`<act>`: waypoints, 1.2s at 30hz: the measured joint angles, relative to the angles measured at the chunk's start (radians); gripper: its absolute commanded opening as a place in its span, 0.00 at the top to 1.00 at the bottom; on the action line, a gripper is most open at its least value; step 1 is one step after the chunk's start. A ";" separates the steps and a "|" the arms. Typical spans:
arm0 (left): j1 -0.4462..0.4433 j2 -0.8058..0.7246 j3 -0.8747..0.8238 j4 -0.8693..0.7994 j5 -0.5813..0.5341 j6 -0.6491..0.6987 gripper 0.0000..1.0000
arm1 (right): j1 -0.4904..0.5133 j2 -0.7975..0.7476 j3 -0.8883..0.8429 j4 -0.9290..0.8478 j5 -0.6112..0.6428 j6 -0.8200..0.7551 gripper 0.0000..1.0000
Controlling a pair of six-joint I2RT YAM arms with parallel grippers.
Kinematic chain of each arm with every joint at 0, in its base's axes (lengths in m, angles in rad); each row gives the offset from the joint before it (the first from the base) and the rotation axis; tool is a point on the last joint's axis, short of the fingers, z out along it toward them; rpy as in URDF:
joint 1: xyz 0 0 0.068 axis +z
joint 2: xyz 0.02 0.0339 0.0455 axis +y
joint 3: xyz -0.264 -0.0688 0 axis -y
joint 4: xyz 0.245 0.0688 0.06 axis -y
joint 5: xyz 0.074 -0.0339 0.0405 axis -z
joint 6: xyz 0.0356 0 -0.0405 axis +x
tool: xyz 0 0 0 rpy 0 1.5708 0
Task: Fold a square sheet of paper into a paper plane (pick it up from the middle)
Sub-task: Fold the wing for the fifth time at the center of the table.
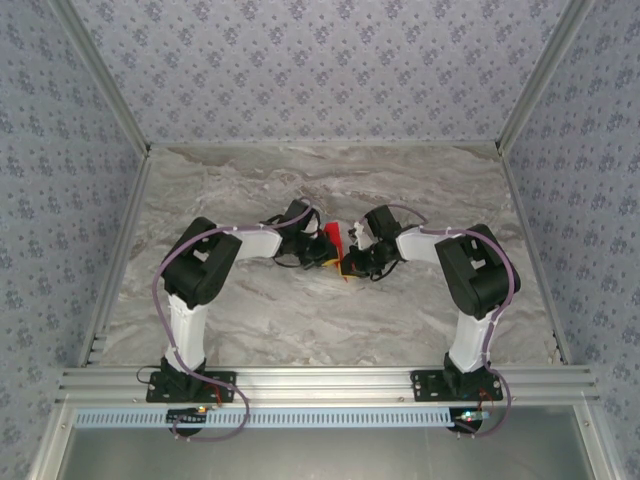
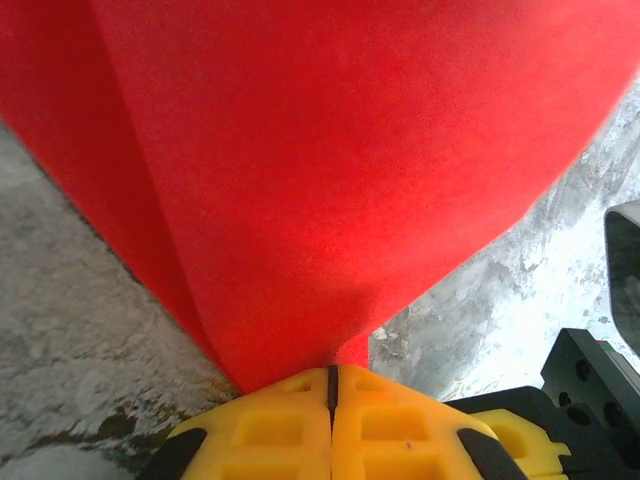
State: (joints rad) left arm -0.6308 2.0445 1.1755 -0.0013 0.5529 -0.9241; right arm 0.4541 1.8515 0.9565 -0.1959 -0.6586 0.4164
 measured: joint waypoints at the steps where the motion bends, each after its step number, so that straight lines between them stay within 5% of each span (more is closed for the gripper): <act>1: 0.000 0.002 0.006 -0.010 0.000 0.000 0.93 | 0.000 0.000 0.000 -0.002 0.000 -0.006 1.00; 24: 0.000 0.022 0.061 -0.088 0.008 0.028 0.92 | -0.018 -0.201 -0.126 -0.100 0.031 -0.008 1.00; 36: 0.000 0.022 0.060 -0.077 0.008 0.045 0.92 | -0.008 -0.035 -0.007 0.051 0.047 0.060 1.00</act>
State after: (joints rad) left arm -0.6312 2.0666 1.2358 -0.0788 0.5606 -0.8791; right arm 0.4458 1.8164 0.9493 -0.1444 -0.6113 0.4759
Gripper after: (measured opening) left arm 0.085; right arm 0.044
